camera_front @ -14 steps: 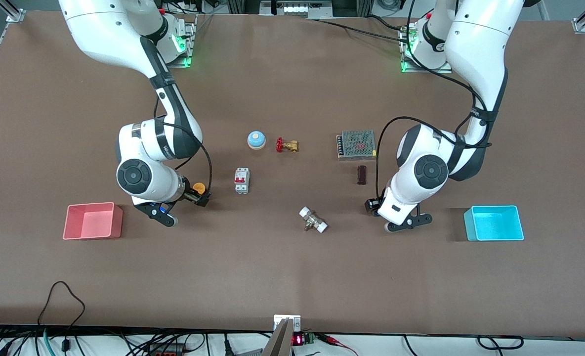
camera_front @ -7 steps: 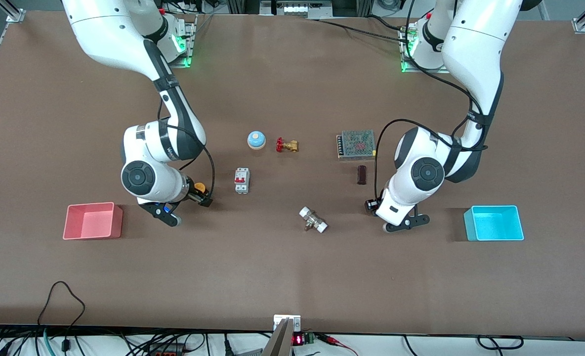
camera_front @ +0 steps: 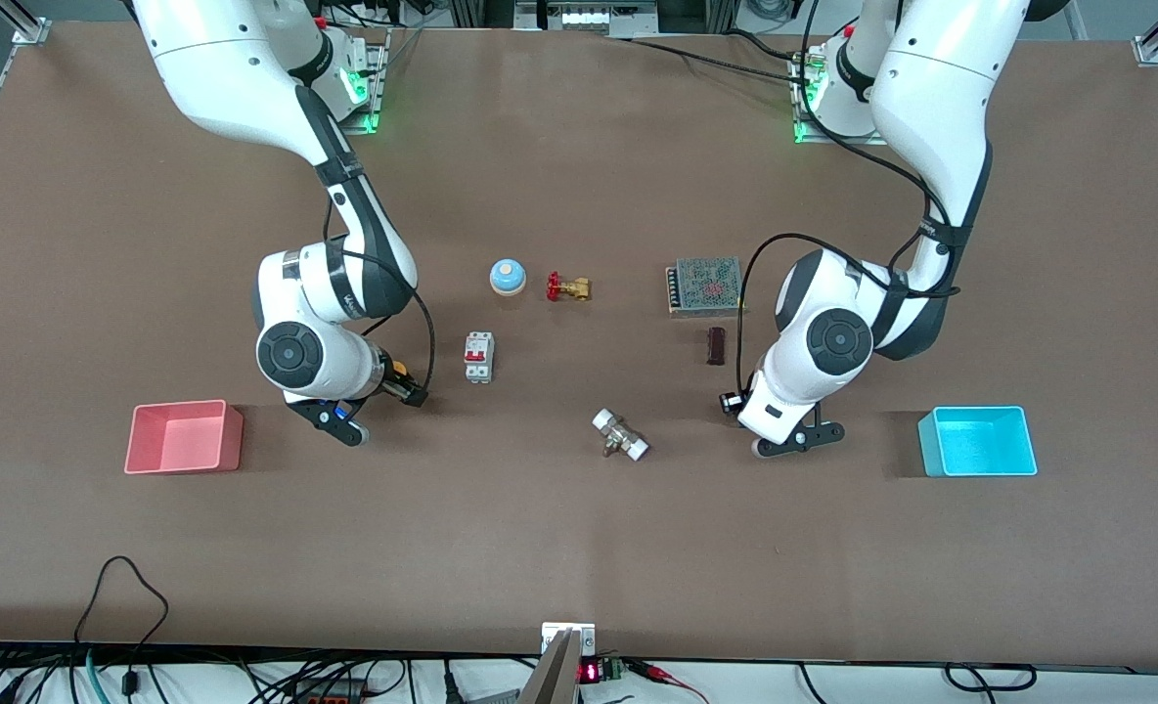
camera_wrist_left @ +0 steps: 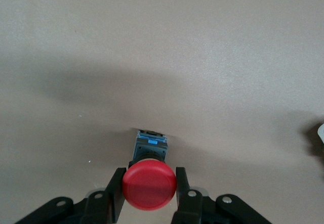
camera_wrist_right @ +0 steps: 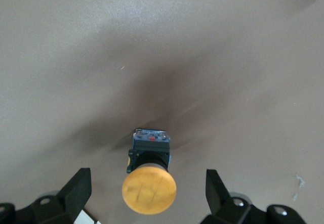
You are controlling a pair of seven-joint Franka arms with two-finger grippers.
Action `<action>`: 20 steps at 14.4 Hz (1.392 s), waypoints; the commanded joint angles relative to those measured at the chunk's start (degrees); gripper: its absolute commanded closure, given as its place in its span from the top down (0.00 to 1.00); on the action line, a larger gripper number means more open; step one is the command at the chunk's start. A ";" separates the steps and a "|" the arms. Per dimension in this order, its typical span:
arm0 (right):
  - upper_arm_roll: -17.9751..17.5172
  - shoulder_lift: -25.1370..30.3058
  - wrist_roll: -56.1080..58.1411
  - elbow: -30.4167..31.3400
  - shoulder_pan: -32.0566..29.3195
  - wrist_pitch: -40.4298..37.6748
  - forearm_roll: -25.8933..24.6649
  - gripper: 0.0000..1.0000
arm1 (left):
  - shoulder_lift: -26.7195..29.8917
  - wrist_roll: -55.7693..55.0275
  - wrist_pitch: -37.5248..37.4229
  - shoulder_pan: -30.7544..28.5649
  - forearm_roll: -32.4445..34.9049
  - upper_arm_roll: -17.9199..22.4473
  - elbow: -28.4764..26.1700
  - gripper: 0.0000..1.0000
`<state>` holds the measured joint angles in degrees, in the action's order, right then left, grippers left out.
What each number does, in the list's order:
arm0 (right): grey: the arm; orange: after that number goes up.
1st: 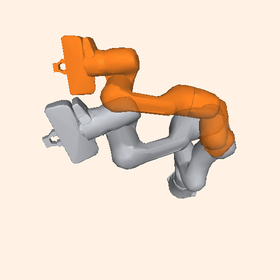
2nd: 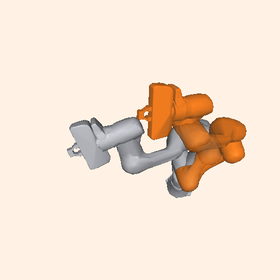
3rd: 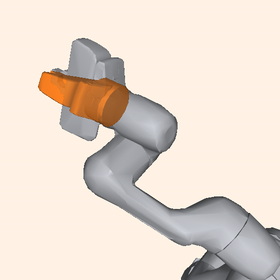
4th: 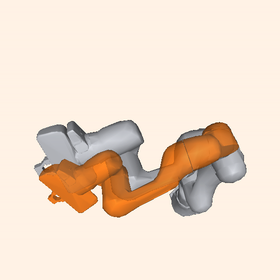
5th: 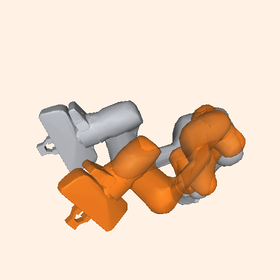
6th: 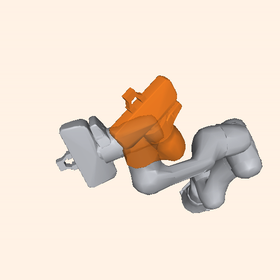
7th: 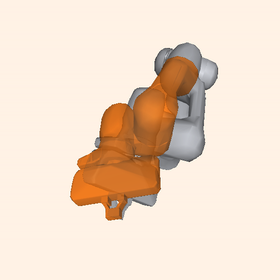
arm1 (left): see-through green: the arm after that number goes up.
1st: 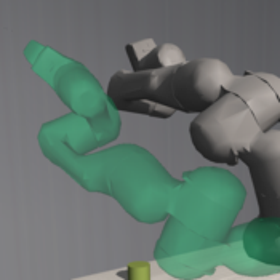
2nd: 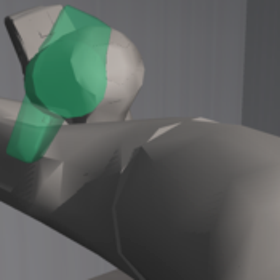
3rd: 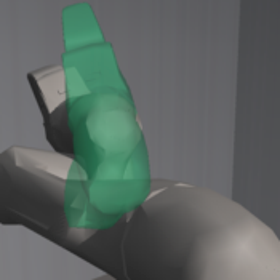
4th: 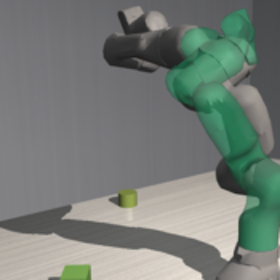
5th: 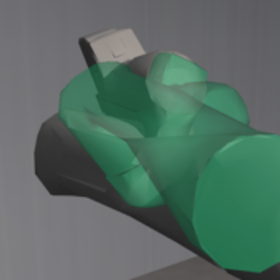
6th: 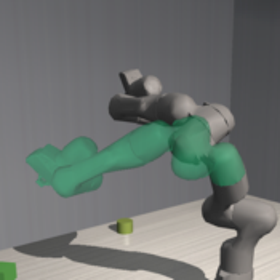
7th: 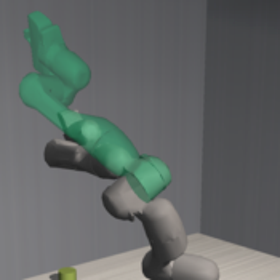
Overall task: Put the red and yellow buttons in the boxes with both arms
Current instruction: 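Close the right gripper on the yellow button while the left gripper grasps the red, then carry the yellow button to the pink box while the left gripper carries red to cyan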
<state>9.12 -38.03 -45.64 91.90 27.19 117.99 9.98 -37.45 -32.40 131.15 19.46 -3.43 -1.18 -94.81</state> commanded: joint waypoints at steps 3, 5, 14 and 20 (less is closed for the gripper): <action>0.28 -0.64 -3.75 -0.75 1.37 0.05 1.01 1.00 | 0.98 0.06 -0.19 -0.04 0.79 1.08 -0.12 0.38; 0.28 -0.64 -3.67 -0.75 1.20 -0.04 0.92 0.97 | 1.50 0.41 -0.63 -1.17 0.79 1.44 0.32 0.37; 0.37 -0.90 -3.23 -0.93 0.67 0.05 1.01 0.51 | 4.93 13.58 -8.35 -10.92 0.70 1.44 3.65 0.36; 0.46 -0.46 -0.08 -3.47 0.67 -0.48 0.04 0.27 | 5.90 24.21 -10.47 -18.31 0.79 1.44 5.51 0.36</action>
<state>9.36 -38.51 -48.02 90.54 27.85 118.23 9.96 -32.43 -12.01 121.95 3.23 -3.36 0.76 -89.53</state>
